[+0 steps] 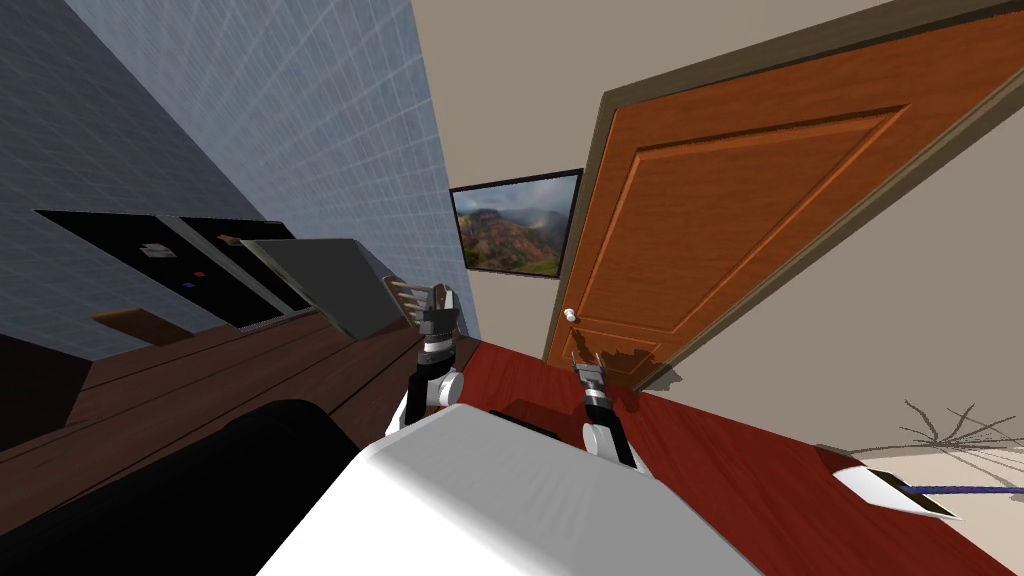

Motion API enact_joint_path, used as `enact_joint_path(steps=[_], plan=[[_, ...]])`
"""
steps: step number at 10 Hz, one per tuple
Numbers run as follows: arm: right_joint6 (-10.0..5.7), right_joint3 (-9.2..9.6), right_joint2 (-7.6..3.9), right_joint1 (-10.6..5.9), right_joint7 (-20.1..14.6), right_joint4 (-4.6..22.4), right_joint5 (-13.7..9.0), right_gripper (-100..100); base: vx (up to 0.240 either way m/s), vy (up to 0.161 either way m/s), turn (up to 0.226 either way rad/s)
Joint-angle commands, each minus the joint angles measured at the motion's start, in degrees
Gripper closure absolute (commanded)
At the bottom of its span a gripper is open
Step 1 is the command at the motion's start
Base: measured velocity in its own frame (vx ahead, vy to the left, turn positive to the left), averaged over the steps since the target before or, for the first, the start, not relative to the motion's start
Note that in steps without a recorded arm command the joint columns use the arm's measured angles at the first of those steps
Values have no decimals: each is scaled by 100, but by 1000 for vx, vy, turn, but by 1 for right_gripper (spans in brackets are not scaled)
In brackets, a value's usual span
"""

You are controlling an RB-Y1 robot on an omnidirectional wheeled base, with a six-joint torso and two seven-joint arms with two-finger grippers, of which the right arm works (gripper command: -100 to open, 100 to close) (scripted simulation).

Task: Pull the door open

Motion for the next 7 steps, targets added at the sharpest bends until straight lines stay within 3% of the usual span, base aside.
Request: enact_joint_path(steps=[1, 7], plan=[[-59, 45, -24, -88, -203, 211, -69, -100, 113, 9, 6], [-252, 198, -135, -356, -886, 894, -312, -100, 100, 15, 9]])
